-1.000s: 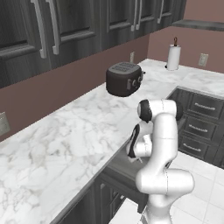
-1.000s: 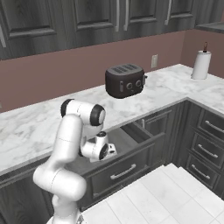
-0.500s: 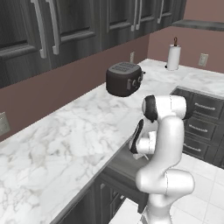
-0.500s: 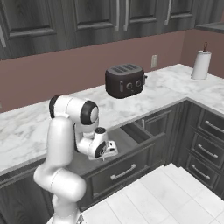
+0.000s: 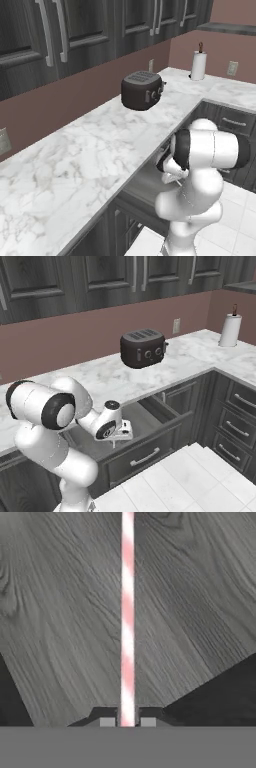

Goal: Take a straw from the drawer in front and place it inside the glass cup on the dining counter.

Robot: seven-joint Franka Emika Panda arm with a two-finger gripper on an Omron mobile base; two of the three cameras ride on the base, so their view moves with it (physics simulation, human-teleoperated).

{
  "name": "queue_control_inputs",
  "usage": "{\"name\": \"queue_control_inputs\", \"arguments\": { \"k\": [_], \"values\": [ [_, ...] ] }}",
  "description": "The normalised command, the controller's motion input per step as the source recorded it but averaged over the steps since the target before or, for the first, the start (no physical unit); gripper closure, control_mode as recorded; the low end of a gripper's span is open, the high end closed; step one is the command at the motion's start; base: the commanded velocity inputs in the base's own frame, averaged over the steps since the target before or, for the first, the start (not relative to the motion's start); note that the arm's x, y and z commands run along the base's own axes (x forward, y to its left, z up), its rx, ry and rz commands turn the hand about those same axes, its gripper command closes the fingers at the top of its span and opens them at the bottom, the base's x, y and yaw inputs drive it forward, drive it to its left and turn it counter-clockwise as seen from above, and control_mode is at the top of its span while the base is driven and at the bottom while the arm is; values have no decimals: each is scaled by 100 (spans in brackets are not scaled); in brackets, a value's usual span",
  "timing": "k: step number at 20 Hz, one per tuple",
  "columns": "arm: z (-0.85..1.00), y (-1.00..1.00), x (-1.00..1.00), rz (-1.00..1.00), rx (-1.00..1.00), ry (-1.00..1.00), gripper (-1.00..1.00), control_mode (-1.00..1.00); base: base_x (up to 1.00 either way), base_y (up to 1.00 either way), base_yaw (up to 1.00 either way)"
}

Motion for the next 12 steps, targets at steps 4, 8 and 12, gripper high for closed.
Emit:
{"name": "queue_control_inputs", "arguments": {
  "k": [4, 8, 12],
  "values": [
    [100, -35, -50, -26, 9, 22, 100, -100, 0, 0, 0],
    [100, -19, -29, -25, 3, 18, 100, -100, 0, 0, 0],
    [100, -22, -46, -26, 2, 19, 100, -100, 0, 0, 0]
  ]
}}
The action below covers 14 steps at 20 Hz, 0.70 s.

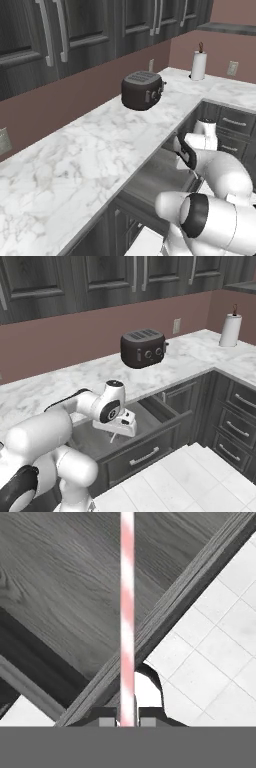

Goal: Take a straw from the drawer in front and place it inside the glass cup on the dining counter.

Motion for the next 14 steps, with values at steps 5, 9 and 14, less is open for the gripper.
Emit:
{"name": "queue_control_inputs", "arguments": {
  "k": [5, 9, 14],
  "values": [
    [100, -2, -38, -23, 0, 15, 100, -100, 0, 0, 0],
    [100, 0, -20, -14, 0, 4, 100, -100, 0, 0, 0],
    [55, 0, -19, -2, -1, 0, 100, -100, 0, 0, 0]
  ]
}}
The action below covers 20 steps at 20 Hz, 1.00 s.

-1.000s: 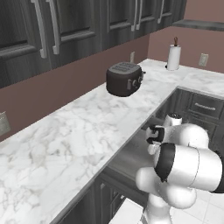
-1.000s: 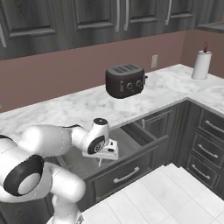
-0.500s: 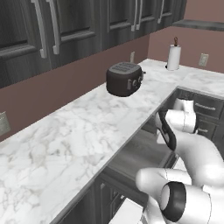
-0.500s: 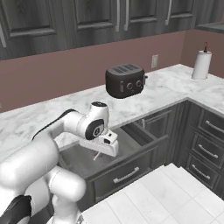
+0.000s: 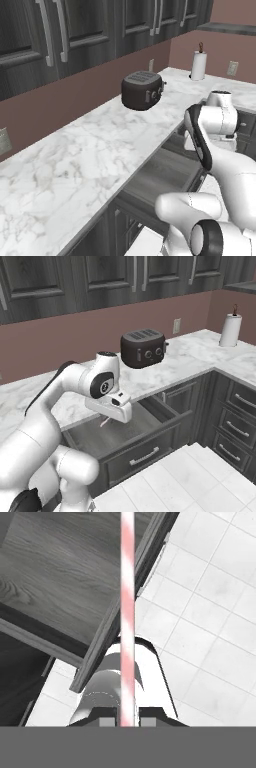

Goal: Take a straw from the drawer in front and place it inside the glass cup on the dining counter.

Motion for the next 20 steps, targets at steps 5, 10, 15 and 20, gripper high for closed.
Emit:
{"name": "queue_control_inputs", "arguments": {
  "k": [5, 10, 15, 20],
  "values": [
    [0, 0, -5, 0, -3, 0, 100, -100, 0, 0, 0],
    [0, 0, -3, 0, 0, 2, 100, -100, 0, 0, 0],
    [0, 0, -13, 0, 0, -1, 100, 100, -78, 6, 0],
    [0, 0, 0, 0, 0, 0, 100, 100, -100, 0, 5]
  ]
}}
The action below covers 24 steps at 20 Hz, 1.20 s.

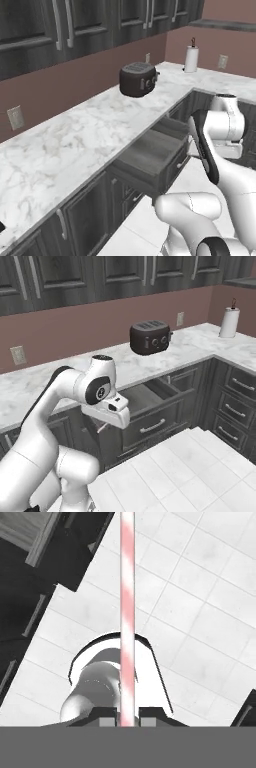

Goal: Take a straw from the drawer in front and place it inside the glass cup on the dining counter.

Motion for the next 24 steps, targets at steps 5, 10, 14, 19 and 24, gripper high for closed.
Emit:
{"name": "queue_control_inputs", "arguments": {
  "k": [5, 10, 14, 19, 24],
  "values": [
    [0, 0, 0, 0, 0, 0, 100, 100, -52, 1, 8],
    [0, 0, 0, 0, 0, 0, 100, 100, -74, 0, -52],
    [0, 0, 0, 0, 0, 0, 100, 100, -82, 0, -72],
    [0, 0, 0, 0, 0, 0, 100, 100, -75, 0, -74],
    [0, 0, 0, 0, 0, 0, 100, 100, -60, -11, -72]
  ]
}}
